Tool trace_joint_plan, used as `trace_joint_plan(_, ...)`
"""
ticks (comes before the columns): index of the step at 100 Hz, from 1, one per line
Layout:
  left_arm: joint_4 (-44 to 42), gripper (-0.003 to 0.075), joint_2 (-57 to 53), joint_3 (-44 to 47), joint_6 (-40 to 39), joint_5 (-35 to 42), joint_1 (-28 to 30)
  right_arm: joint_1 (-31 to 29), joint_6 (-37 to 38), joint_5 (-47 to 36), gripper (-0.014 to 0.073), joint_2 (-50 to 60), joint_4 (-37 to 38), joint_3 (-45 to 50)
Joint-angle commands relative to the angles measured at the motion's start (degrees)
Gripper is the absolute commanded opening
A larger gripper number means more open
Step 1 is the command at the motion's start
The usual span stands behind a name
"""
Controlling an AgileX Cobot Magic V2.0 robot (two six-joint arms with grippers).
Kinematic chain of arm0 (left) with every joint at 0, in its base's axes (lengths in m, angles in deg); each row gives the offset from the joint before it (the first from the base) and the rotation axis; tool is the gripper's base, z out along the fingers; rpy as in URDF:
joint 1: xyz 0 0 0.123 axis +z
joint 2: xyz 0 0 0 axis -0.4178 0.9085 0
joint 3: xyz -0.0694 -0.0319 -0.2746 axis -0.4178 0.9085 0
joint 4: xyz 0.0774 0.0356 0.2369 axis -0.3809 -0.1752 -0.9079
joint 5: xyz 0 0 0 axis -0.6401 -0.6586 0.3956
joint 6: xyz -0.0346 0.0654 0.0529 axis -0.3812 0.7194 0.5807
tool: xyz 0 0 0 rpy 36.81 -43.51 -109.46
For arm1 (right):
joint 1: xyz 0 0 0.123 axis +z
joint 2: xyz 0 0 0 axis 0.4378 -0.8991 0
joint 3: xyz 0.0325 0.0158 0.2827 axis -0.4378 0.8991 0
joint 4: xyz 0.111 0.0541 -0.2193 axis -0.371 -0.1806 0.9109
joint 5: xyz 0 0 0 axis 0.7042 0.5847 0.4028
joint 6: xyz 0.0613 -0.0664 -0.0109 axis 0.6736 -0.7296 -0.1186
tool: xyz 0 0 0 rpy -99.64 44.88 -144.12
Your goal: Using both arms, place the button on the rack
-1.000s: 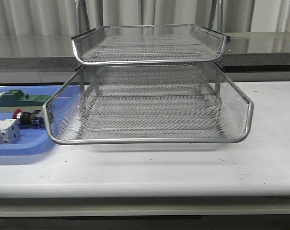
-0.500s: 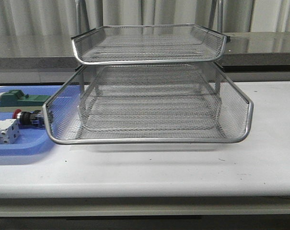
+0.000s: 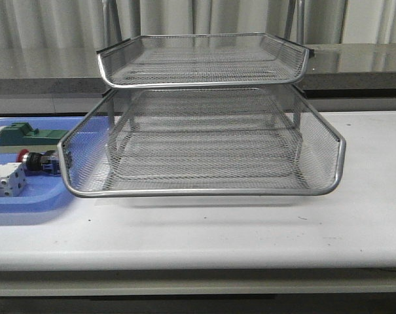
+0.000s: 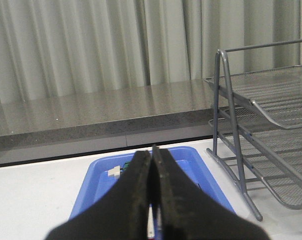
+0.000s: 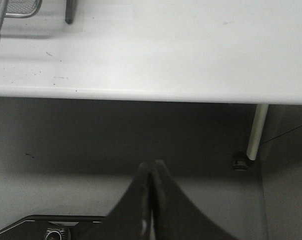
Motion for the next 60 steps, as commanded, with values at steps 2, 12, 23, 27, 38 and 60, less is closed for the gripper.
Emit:
trace_joint_plan(2, 3.41, -0.0020, -0.22, -2.99, -0.63, -0.44, 0.13, -0.09, -0.03, -3.14, -0.0070, -0.22, 1.37, -1.90)
trace_joint_plan(12, 4.80, -0.0020, 2.82, -7.20, -0.63, -5.49, 0.13, -0.09, -0.03, -3.14, -0.0070, -0.22, 1.37, -1.90)
trace_joint_plan(23, 7.18, -0.0020, 8.26, -12.49, -0.63, -8.48, 0.13, -0.09, -0.03, -3.14, -0.0070, -0.22, 1.37, -1.90)
trace_joint_plan(27, 9.14, -0.0020, 10.42, -14.80, -0.63, -9.90, 0.13, -0.09, -0.03, -3.14, -0.0070, -0.22, 1.37, -1.90)
trace_joint_plan(38, 10.14, -0.0020, 18.53, -21.69, -0.63, -15.90, 0.13, -0.09, -0.03, -3.14, -0.0070, -0.22, 1.37, -1.90)
trace_joint_plan(60, 9.06, -0.0020, 35.45, -36.57, -0.63, -25.88, 0.13, -0.09, -0.03, -3.14, -0.0070, -0.22, 1.37, -1.90)
